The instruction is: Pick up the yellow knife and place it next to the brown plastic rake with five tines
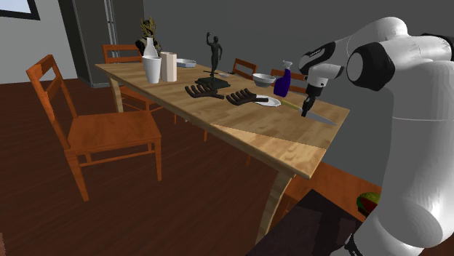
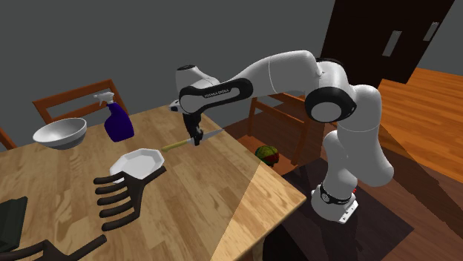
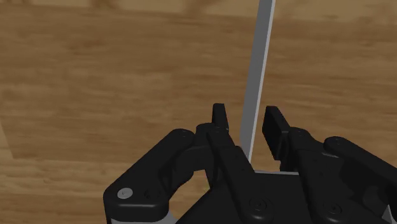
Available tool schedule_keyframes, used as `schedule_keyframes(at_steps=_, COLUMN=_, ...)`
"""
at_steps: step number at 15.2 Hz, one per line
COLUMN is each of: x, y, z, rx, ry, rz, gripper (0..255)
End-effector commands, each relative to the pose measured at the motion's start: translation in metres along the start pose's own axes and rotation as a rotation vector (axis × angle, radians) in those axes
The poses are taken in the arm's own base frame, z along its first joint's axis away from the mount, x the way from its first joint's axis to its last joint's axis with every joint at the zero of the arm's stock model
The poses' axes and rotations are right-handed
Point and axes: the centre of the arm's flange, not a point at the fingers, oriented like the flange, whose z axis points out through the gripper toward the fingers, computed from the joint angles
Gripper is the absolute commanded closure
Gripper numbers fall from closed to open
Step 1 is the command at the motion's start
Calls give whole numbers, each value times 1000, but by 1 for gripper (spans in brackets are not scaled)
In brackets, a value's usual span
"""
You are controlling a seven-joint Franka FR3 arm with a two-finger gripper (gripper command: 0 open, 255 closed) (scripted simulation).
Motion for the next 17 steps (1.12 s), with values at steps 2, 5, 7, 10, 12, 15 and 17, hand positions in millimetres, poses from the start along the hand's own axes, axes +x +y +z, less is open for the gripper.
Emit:
schedule_keyframes(at_steps=2, x=0, y=0, z=0, rx=0, ry=0, rz=0, gripper=255)
schedule_keyframes(at_steps=5, x=0, y=0, z=0, rx=0, ry=0, rz=0, gripper=255)
schedule_keyframes(at_steps=7, x=0, y=0, z=0, rx=0, ry=0, rz=0, gripper=255)
schedule_keyframes(at_steps=10, x=0, y=0, z=-11, rx=0, ry=0, rz=0, gripper=255)
schedule_keyframes(at_steps=12, x=0, y=0, z=-21, rx=0, ry=0, rz=0, gripper=255)
schedule_keyframes(at_steps=15, x=1, y=0, z=-37, rx=0, ry=0, rz=0, gripper=255)
schedule_keyframes(at_steps=17, x=1, y=0, z=-47, rx=0, ry=0, rz=0, gripper=255)
